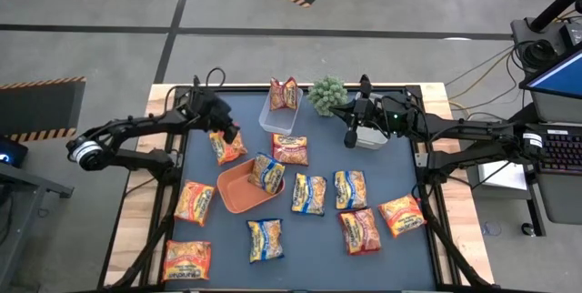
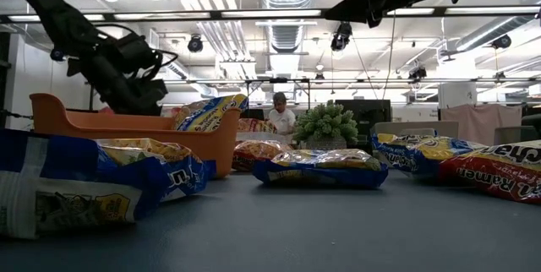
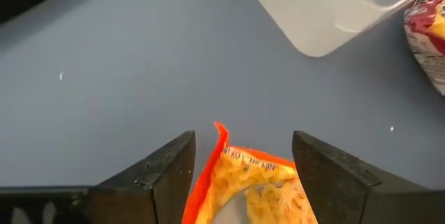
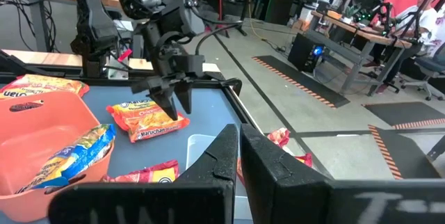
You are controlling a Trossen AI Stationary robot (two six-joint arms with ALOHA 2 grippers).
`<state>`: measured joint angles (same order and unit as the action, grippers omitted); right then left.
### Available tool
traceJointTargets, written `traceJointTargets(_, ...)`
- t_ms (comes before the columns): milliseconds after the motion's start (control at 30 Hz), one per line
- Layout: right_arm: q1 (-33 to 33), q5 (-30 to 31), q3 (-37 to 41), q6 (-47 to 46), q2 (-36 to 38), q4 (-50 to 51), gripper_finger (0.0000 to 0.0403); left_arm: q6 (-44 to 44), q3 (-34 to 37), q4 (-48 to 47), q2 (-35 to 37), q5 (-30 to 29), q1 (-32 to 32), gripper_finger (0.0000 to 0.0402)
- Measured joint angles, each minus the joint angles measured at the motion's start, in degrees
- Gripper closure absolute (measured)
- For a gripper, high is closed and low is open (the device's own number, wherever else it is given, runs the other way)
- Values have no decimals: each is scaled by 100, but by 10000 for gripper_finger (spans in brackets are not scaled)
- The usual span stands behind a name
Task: Sort Maruchan noodles
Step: Put the orange noodle pack into the gray bin
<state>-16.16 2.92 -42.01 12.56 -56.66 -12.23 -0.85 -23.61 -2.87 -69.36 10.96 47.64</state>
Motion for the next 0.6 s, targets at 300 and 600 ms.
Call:
traceJointTargets(300, 0, 0, -1, -7, 0, -2, 394, -229, 531, 658, 4, -46, -7, 238)
traceJointTargets(600, 0, 2, -1, -72, 0, 0, 394, -258, 582, 780, 9, -227, 0, 384)
